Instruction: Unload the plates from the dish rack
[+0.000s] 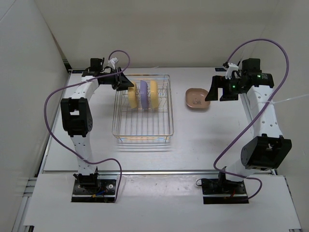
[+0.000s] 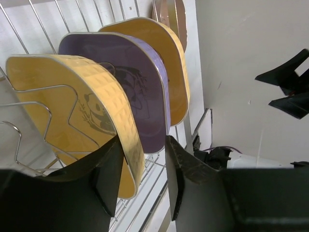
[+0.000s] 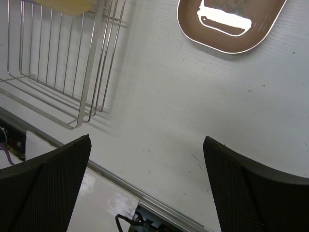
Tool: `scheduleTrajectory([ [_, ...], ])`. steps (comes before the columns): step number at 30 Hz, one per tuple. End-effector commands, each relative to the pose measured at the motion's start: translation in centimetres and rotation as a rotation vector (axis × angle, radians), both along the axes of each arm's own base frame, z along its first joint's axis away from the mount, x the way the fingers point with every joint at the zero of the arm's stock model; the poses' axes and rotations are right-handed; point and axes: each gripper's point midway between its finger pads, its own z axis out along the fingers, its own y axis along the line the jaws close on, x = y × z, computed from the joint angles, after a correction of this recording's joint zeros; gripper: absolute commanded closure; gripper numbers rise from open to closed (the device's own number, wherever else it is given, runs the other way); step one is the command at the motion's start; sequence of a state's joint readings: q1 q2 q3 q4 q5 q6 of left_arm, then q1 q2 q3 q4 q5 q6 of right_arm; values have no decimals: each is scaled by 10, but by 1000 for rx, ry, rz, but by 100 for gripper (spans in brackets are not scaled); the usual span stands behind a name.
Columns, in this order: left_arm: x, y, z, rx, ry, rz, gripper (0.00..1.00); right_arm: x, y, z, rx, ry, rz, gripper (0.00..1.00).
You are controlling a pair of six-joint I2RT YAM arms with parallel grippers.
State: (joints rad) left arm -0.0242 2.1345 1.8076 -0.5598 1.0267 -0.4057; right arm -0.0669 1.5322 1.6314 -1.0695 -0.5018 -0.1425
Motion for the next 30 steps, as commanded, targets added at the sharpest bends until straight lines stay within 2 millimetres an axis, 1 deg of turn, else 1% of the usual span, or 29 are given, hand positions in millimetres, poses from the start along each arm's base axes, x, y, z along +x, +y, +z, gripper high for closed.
scheduleTrajectory([
  [1,1,0,12,-3,-46,-5,52,1,5,5,20,-36,26,0],
  [4,0,0,9,-3,-37,-5,61,1,5,5,20,-36,26,1],
  [6,0,0,9,-3,-37,-5,72,1,5,5,20,-36,26,1],
  [8,-2,0,10,-3,-37,-5,72,1,5,5,20,-36,26,1],
  [9,-2,0,10,-3,-37,-5,75,1,5,5,20,-36,26,1],
  [10,-2,0,10,-3,-37,-5,75,1,5,5,20,-36,26,1],
  [12,-5,0,14,-13,-36,-7,81,0,5,2,21,-27,25,1],
  [15,-5,-1,14,-13,-36,-7,89,-1,6,6,28,-36,30,1],
  [16,-5,-1,14,-16,-28,-4,89,-1,6,6,28,-36,30,1],
  [18,-8,-2,21,-33,-29,-13,89,-1,6,6,28,-36,30,1],
  [23,-9,-4,24,-62,-16,-18,89,-1,6,6,28,-36,30,1],
  [24,-7,0,24,-66,-6,-5,89,-1,6,6,28,-36,30,1],
  [25,-8,-1,27,-78,-8,-12,89,-4,6,6,28,-36,30,1],
  [26,-8,-2,34,-88,-24,-16,89,-4,6,6,28,-36,30,1],
  [27,-7,3,32,-97,7,4,89,-4,6,6,28,-36,30,1],
  [28,-7,2,35,-107,1,1,89,-4,6,6,28,-36,30,1],
  [29,-4,6,36,-110,-1,13,89,-4,6,6,28,-36,30,1],
  [30,-6,5,38,-121,7,7,89,-4,6,6,28,-36,30,1],
])
